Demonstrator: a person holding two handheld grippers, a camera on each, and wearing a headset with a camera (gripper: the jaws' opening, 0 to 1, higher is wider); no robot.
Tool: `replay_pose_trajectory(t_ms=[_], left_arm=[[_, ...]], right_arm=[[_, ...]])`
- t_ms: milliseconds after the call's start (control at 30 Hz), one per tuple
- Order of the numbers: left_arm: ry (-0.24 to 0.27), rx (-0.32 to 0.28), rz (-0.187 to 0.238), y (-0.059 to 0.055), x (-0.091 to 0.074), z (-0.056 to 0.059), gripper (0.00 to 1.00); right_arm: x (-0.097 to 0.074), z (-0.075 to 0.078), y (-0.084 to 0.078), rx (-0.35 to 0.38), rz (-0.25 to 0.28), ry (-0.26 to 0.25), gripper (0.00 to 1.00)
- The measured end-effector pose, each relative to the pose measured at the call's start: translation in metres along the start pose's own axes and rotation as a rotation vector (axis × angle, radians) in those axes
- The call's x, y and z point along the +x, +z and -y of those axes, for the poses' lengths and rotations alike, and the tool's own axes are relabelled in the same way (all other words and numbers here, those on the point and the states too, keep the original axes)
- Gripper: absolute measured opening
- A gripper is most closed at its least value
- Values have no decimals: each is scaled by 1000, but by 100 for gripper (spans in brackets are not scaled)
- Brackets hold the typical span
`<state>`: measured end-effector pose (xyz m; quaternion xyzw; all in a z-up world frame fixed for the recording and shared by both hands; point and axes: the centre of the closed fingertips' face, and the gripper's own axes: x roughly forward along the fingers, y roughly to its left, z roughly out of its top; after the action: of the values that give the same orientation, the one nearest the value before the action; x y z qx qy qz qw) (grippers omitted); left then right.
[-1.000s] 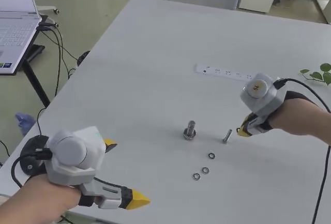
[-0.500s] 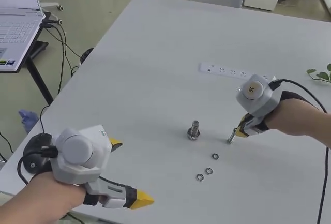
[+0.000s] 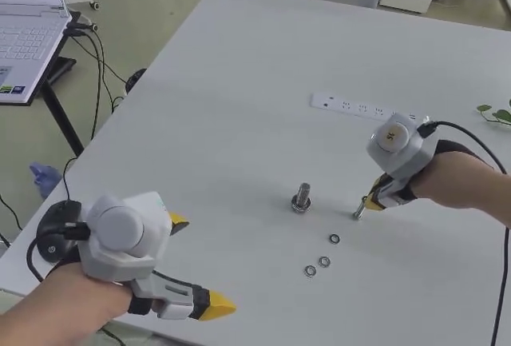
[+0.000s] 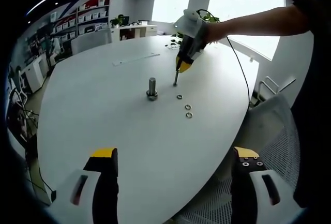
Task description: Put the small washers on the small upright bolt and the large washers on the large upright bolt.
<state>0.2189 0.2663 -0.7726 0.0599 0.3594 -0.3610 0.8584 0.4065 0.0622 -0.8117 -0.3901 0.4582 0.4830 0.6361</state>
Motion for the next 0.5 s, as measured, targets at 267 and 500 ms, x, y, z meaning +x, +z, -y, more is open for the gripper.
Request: replay_pose_trajectory(t_ms=[267, 500], left_arm=[[2, -2, -4, -2, 0, -2, 89], [-3, -7, -14, -7, 0, -2, 88]], right_arm=[[3, 1, 0, -8, -4, -5, 12], [9, 1, -2, -8, -10, -5, 12]])
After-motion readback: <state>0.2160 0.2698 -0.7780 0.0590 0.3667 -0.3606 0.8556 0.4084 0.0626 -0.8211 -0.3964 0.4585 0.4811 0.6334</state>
